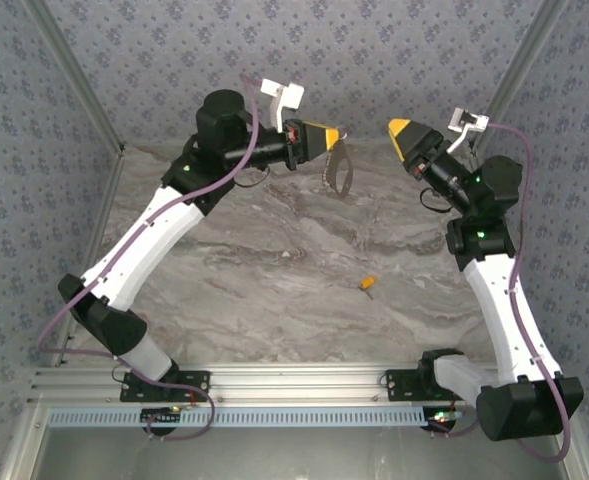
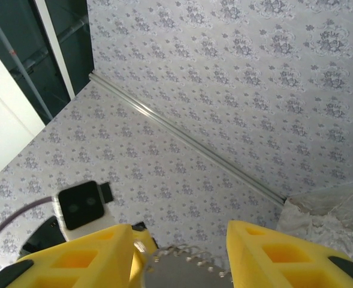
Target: Put the keys on the keyring
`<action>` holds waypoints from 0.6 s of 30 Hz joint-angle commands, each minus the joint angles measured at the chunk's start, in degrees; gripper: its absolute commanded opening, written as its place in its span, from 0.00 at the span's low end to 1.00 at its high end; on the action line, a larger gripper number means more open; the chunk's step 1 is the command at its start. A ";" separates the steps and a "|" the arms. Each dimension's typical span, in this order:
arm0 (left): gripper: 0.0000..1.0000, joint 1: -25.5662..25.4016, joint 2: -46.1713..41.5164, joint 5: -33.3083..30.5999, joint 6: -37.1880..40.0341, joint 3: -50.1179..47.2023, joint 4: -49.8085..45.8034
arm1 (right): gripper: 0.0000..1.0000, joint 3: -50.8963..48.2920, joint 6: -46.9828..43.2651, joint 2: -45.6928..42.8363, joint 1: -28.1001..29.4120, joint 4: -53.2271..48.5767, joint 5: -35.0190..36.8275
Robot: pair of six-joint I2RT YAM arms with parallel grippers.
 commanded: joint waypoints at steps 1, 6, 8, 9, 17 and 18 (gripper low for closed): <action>0.00 -0.04 -2.36 3.17 11.76 4.41 -8.91 | 0.47 0.41 -0.32 -0.43 -0.22 -0.17 -3.79; 0.00 0.04 -1.89 4.12 16.30 8.25 -14.44 | 0.47 0.18 0.61 0.62 0.63 2.81 -7.20; 0.00 0.02 -1.87 4.18 17.18 8.63 -15.10 | 0.47 0.30 0.88 0.97 1.37 3.95 -8.01; 0.00 0.02 -2.00 4.22 17.62 8.73 -15.33 | 0.47 0.56 0.86 1.20 1.88 4.28 -8.44; 0.00 0.00 -2.52 2.59 21.55 9.08 -16.98 | 0.47 1.58 -0.46 2.75 6.13 4.17 -9.61; 0.00 0.03 -2.66 2.19 22.07 8.92 -17.08 | 0.47 1.65 -0.76 2.84 6.59 3.82 -9.59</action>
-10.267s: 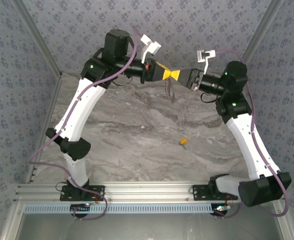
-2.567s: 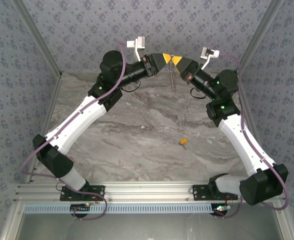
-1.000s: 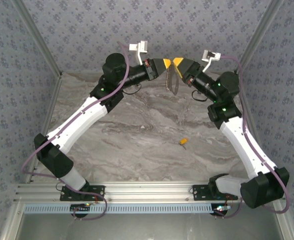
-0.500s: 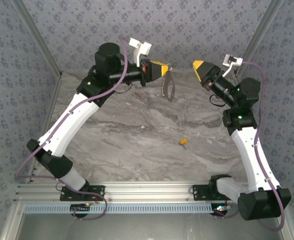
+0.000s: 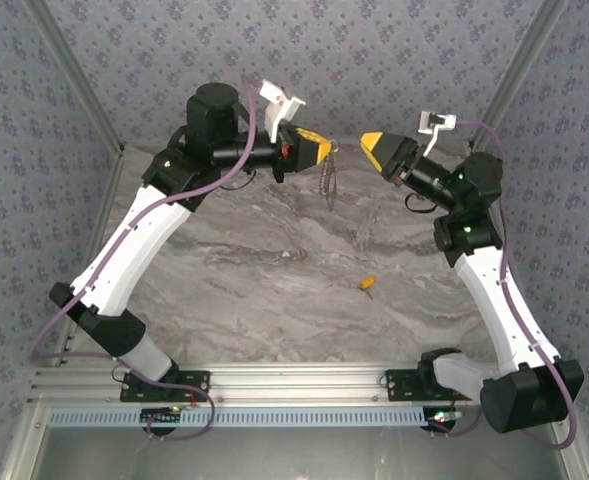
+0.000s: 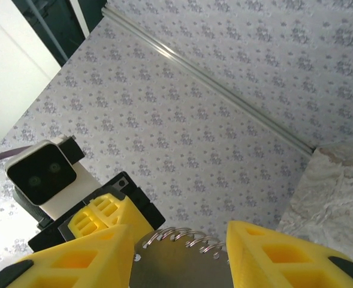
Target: Put the keys on the keyring
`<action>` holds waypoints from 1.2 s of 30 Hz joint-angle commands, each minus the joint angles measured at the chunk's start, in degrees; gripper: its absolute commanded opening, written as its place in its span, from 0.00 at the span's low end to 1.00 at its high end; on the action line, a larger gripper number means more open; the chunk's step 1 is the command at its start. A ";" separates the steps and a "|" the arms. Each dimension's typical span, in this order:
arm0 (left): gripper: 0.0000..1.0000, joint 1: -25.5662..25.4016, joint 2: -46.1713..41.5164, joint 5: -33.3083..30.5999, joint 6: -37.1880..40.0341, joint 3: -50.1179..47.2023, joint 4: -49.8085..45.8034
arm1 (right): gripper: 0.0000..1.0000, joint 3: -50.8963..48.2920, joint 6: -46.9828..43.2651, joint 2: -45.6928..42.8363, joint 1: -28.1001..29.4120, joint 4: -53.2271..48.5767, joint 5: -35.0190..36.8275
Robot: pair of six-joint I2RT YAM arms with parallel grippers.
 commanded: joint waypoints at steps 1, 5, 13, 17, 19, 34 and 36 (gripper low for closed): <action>0.00 0.04 -2.39 -0.39 3.65 1.63 -0.40 | 0.47 1.63 -1.30 0.01 1.35 1.33 -1.60; 0.00 -0.02 -3.11 -1.25 4.96 0.61 -0.13 | 0.47 1.78 -2.05 0.11 2.11 0.64 -1.32; 0.00 -0.01 -3.97 -2.10 5.58 -1.24 0.95 | 0.46 2.51 -2.52 1.05 2.74 0.29 -1.59; 0.00 -0.02 -3.92 -2.66 5.79 -1.30 0.99 | 0.46 2.43 -2.81 1.18 2.81 -0.56 -1.91; 0.00 -0.03 -4.06 -3.68 5.53 -1.62 1.14 | 0.46 2.27 -3.64 1.15 2.55 -2.05 -1.96; 0.00 -0.22 -9.97 -16.54 3.85 -13.84 8.55 | 0.46 -9.42 -23.12 -9.48 -1.49 -42.57 14.18; 0.00 -0.29 -10.10 -16.68 3.74 -14.00 8.14 | 0.46 -11.50 -26.08 -10.23 -1.35 -47.05 16.93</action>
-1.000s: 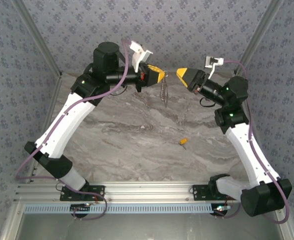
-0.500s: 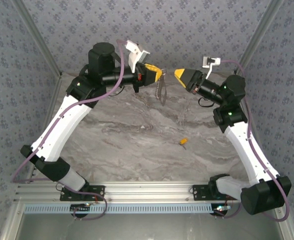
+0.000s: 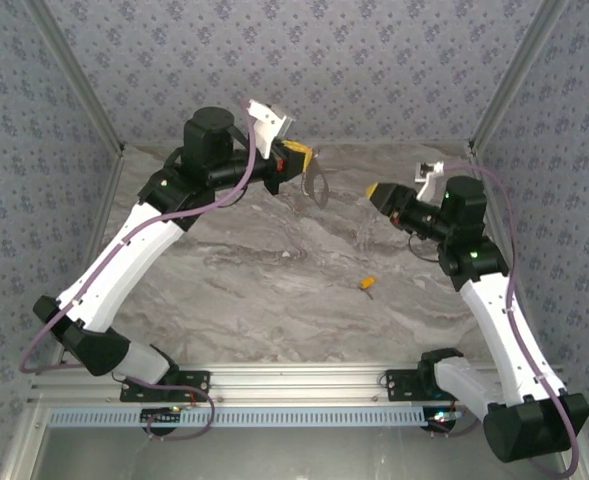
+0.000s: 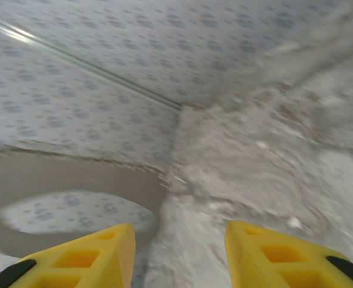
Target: Put the keys on the keyring
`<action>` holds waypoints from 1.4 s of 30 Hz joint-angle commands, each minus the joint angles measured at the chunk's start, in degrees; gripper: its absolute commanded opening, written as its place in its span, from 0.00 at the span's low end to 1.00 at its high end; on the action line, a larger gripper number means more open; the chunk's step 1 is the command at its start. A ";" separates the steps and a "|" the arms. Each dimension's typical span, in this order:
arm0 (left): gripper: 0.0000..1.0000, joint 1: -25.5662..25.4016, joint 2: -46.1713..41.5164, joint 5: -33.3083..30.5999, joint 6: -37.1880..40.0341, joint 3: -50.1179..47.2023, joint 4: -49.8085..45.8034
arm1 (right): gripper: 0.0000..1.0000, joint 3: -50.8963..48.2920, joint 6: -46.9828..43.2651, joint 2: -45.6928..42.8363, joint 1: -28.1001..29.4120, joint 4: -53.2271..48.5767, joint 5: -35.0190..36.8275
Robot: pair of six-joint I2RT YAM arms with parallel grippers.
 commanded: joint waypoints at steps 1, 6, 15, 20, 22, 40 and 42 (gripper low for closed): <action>0.00 -0.08 -2.56 -1.87 -0.41 0.03 3.84 | 0.44 -3.50 -7.56 -0.95 0.11 -13.74 6.64; 0.00 -0.09 -2.45 -1.04 -2.05 -1.33 5.14 | 0.36 -8.62 -8.98 1.06 1.26 -24.79 14.17; 0.00 -0.06 -2.05 1.27 -3.87 -2.66 6.08 | 0.32 -14.74 0.69 5.86 6.00 -27.47 25.38; 0.00 -0.06 -2.04 1.70 -4.39 -3.65 6.54 | 0.32 -14.43 3.64 11.24 7.72 -25.01 26.39; 0.00 -0.07 -2.01 2.02 -4.66 -4.07 6.78 | 0.32 -13.98 3.97 13.48 8.11 -23.84 26.11; 0.00 -0.13 -2.25 4.09 -5.60 -5.51 8.93 | 0.27 -6.76 3.80 30.68 11.97 -16.41 24.11; 0.00 -0.15 -2.27 4.17 -5.58 -5.50 8.98 | 0.27 -6.40 3.61 31.54 12.06 -16.37 24.01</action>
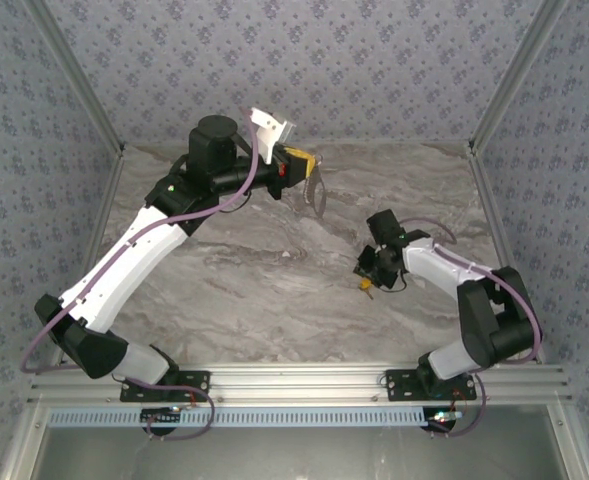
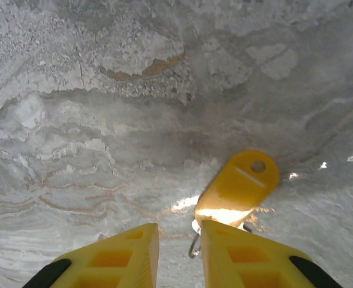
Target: Put the keys on the keyring
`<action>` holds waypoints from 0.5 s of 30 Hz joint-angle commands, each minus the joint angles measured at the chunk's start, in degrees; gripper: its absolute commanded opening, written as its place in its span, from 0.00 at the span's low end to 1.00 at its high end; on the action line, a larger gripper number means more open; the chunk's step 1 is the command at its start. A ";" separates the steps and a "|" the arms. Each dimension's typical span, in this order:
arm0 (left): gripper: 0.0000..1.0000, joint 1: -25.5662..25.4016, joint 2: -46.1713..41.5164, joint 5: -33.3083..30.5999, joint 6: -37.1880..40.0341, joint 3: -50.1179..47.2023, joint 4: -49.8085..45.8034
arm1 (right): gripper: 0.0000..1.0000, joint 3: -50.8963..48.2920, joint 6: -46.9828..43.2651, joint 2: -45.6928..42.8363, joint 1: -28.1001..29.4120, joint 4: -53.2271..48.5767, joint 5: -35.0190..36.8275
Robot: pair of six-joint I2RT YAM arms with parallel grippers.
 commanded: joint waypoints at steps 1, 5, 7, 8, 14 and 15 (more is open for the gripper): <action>0.00 -0.14 -1.42 1.53 -0.53 0.08 3.65 | 0.27 1.61 0.28 1.49 0.51 -0.35 -0.09; 0.00 -0.15 -1.25 1.51 -0.34 0.16 3.74 | 0.25 1.85 0.11 2.90 0.69 -0.23 -0.17; 0.00 -0.12 -1.24 1.62 -0.22 0.16 3.83 | 0.25 2.00 0.13 3.44 0.67 -0.13 -0.38; 0.00 -0.17 -1.16 1.67 -0.22 0.21 3.92 | 0.24 2.04 0.03 3.73 0.73 -0.03 -0.45; 0.00 -0.11 -0.76 1.71 -0.21 0.42 4.36 | 0.22 2.37 -0.80 4.67 0.66 -0.73 -0.87; 0.00 -0.15 -0.75 1.71 -0.12 0.42 4.40 | 0.22 2.35 -0.94 4.79 0.68 -0.90 -1.08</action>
